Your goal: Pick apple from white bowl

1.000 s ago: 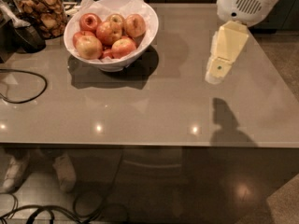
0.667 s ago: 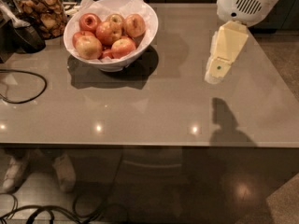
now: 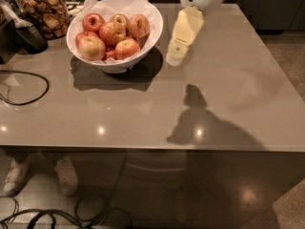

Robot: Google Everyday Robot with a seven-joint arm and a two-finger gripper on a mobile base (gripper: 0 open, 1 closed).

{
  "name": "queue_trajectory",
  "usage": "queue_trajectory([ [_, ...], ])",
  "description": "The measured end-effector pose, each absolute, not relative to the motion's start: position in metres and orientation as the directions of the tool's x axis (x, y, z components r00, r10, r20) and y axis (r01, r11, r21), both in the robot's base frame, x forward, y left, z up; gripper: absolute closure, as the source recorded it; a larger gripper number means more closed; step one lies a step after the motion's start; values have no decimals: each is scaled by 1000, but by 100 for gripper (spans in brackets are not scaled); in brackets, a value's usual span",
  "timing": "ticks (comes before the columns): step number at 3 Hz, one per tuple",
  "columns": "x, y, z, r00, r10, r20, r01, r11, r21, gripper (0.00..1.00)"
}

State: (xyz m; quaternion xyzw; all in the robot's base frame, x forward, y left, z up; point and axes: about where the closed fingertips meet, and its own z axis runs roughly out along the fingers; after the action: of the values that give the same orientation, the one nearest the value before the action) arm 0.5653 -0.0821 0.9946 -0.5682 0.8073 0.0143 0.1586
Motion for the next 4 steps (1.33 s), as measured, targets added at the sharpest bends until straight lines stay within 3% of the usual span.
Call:
queue_trajectory([
  [2, 583, -61, 1013, -269, -902, -339, -915, 349, -203, 0],
  [4, 630, -3, 1010, -304, -870, -389, -903, 393, -173, 0],
])
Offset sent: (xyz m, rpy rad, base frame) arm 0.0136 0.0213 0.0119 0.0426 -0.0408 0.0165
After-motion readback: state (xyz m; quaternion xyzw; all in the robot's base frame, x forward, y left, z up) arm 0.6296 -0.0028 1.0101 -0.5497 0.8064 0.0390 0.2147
